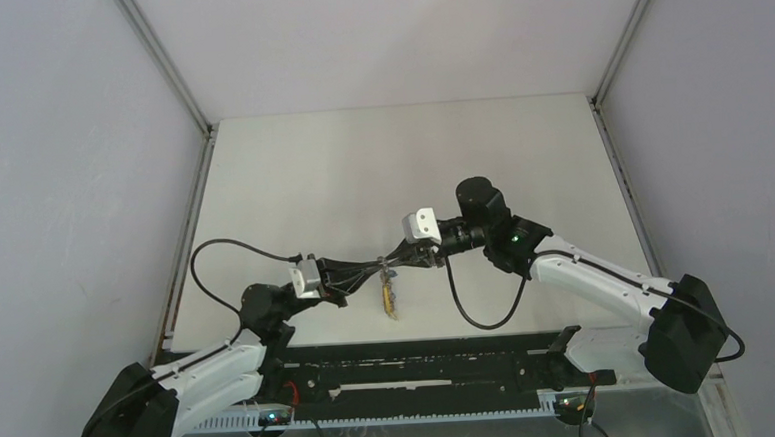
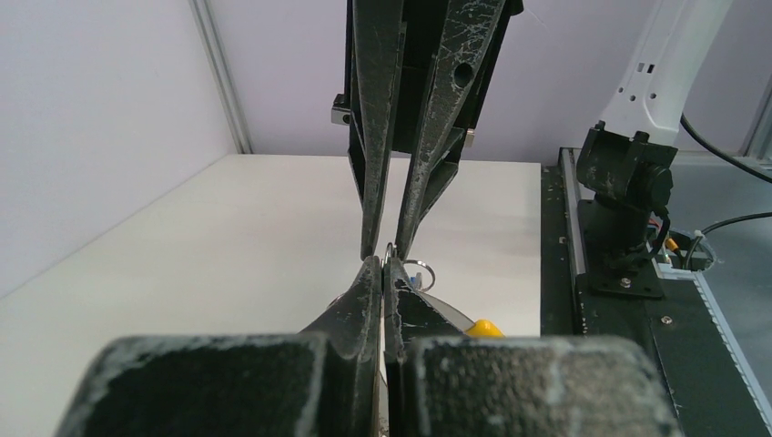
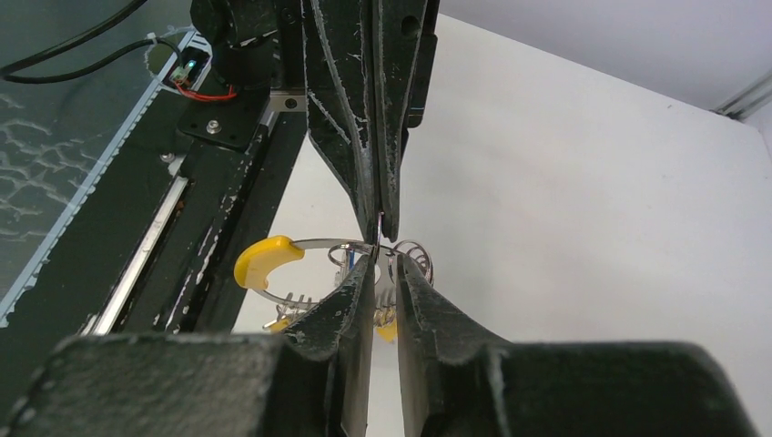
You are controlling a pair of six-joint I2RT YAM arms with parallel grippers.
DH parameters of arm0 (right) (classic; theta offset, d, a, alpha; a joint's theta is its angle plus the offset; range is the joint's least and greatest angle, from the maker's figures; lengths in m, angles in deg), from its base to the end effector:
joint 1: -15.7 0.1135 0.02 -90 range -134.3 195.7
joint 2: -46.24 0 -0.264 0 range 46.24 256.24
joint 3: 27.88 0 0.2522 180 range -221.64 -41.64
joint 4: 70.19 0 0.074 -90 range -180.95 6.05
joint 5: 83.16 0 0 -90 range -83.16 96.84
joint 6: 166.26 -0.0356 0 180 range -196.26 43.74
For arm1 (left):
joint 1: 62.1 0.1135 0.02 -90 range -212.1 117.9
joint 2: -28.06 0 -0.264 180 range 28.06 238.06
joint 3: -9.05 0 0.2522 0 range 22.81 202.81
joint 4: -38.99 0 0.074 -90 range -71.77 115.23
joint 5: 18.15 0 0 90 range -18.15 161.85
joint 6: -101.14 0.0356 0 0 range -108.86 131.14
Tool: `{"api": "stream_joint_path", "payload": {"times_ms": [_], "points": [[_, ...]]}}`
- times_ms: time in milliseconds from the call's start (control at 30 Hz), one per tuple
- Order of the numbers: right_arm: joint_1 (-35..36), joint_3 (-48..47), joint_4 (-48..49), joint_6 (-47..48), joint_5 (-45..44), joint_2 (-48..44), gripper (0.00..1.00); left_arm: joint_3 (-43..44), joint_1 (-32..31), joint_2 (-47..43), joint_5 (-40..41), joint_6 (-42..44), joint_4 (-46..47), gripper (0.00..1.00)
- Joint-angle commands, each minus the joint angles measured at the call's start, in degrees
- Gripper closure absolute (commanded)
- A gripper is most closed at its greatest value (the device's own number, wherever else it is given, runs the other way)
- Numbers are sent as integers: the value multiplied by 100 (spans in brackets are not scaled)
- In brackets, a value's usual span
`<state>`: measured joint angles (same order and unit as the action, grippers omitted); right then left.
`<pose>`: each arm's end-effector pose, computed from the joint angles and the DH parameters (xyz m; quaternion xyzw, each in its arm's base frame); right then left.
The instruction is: Put the keys on the keyring
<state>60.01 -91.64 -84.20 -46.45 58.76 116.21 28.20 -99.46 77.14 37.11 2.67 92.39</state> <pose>0.1739 0.2089 0.3011 -0.6443 0.4376 0.4211 0.4649 0.1151 -0.1134 0.2283 0.3723 0.4447 -0.4615 0.6713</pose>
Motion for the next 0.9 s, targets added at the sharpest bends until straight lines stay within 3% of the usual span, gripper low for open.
{"api": "stream_joint_path", "payload": {"times_ms": [0, 467, 867], "points": [[50, -253, -1, 108, 266, 25, 86, 134, -8, 30, 27, -40, 578, 100], [31, -309, -342, 272, 293, 10, 81, 94, -8, -35, 102, 55, 494, 100], [77, -309, -81, 76, 206, 81, 85, 129, -8, -14, -15, 22, 490, 100]]}}
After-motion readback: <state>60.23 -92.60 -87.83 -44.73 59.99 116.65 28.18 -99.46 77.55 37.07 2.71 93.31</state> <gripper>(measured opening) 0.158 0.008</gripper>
